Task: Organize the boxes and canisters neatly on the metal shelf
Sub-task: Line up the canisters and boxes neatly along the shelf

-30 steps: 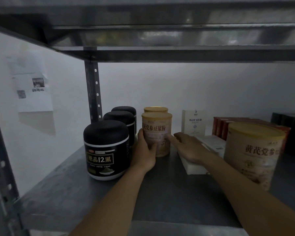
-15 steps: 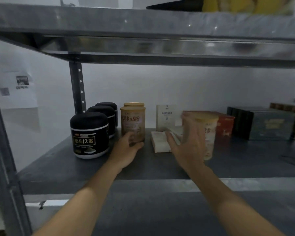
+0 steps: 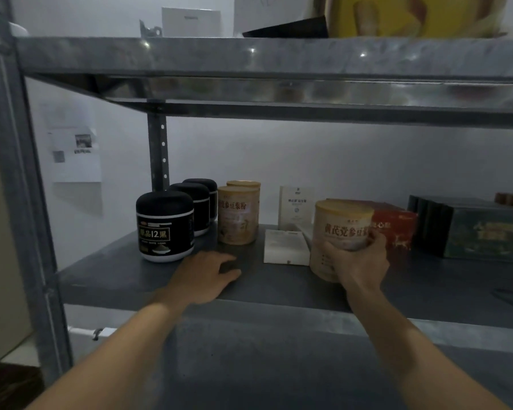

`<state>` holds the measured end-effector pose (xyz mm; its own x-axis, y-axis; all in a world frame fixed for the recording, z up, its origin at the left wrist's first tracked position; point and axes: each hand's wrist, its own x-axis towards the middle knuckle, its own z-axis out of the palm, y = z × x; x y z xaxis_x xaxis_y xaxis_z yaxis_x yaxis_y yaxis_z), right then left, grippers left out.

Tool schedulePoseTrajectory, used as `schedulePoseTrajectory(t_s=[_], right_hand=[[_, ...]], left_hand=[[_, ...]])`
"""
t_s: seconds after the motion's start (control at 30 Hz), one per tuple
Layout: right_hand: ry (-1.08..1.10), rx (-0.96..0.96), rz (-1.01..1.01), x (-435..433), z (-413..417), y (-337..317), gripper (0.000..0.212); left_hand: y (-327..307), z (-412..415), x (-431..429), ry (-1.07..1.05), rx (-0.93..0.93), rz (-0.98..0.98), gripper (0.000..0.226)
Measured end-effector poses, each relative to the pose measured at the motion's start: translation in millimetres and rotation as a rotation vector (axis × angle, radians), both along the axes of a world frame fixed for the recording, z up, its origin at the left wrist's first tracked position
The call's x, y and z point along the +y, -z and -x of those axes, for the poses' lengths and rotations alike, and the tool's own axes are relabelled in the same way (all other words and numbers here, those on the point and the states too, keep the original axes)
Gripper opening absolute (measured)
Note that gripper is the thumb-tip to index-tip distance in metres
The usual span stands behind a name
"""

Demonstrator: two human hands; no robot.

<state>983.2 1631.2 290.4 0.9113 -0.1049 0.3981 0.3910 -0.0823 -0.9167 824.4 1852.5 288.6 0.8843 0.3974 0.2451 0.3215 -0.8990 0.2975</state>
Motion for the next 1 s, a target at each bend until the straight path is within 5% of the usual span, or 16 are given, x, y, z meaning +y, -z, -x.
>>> schedulePoseTrajectory(t_s=[0.3, 0.43, 0.67, 0.83, 1.0], right_hand=[[-0.014, -0.260, 0.072, 22.8, 42.3, -11.9, 0.114], [-0.110, -0.307, 0.039, 46.5, 60.4, -24.1, 0.098], [-0.298, -0.214, 0.038, 102.7, 75.0, -33.8, 0.096], [-0.407, -0.065, 0.026, 137.2, 72.6, -28.2, 0.105], [-0.446, -0.040, 0.131, 148.0, 67.0, -17.7, 0.111]], left_hand=[[1.8, 8.3, 7.1, -0.011, -0.035, 0.048, 0.048], [3.6, 8.4, 10.1, -0.019, -0.076, 0.113, 0.051], [-2.1, 13.3, 11.6, 0.181, -0.386, 0.662, 0.074], [-1.2, 13.9, 14.4, 0.180, -0.482, 0.699, 0.099], [4.4, 3.7, 20.5, 0.096, -0.518, 0.598, 0.083]])
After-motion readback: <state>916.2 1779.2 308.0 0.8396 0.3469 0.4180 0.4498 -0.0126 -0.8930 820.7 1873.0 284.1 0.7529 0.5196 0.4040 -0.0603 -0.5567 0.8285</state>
